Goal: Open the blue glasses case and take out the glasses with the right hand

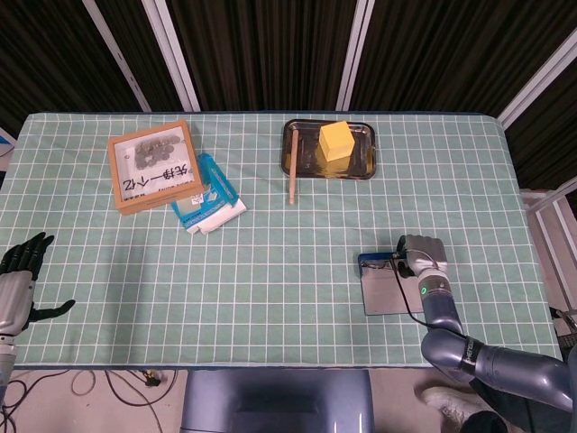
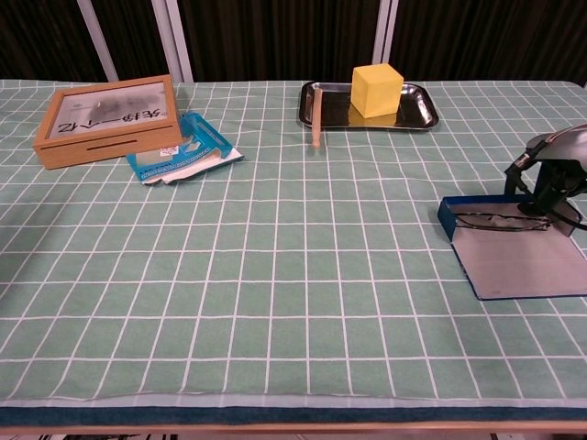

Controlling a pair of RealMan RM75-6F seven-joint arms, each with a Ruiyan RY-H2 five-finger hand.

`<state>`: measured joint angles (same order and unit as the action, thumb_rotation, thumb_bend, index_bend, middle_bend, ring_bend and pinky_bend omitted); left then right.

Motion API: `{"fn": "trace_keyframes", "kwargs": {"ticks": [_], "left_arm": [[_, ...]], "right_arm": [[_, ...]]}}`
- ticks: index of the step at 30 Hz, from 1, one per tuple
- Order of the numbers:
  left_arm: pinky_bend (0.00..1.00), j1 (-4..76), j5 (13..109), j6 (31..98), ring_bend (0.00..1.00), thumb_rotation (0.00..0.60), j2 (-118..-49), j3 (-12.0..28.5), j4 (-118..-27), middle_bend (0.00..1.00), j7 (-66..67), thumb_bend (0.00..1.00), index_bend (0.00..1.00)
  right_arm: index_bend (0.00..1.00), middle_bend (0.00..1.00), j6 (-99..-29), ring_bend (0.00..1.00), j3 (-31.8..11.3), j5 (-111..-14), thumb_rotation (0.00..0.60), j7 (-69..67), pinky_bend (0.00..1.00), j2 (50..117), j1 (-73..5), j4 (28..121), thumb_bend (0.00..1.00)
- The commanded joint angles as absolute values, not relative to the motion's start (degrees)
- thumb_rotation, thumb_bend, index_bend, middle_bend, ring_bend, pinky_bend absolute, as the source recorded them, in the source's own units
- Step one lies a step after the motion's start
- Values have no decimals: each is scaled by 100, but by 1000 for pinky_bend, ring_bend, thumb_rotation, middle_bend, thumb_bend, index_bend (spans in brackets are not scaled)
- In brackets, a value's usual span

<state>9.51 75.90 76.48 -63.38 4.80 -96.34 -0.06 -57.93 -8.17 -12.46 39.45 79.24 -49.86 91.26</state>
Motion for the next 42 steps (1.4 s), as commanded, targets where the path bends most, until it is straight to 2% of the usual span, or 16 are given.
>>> {"fn": "trace_keyframes", "kwargs": {"ticks": [1,29,42], "left_arm": [[0,950,7588,7647,0,600,-6336,480,-9636,0,-9,26,0],[0,948,7568,7634,0,600,-6327,483,-9653,0,-17,26,0],[0,946,7565,7636,0,600,-6327,484,-9658,0,-9,26,0]], "right_arm": [[402,874,-5800,945,-819,-1232,600,3955,1000,7926,-4989,9135,533],[481,875,-5838,945,-861,-1068,600,4046,1000,7956,-5016,9145,533],[488,874,-5832,945,-1090,-1012,600,3799,1000,7812,-4989,9334,534]]}}
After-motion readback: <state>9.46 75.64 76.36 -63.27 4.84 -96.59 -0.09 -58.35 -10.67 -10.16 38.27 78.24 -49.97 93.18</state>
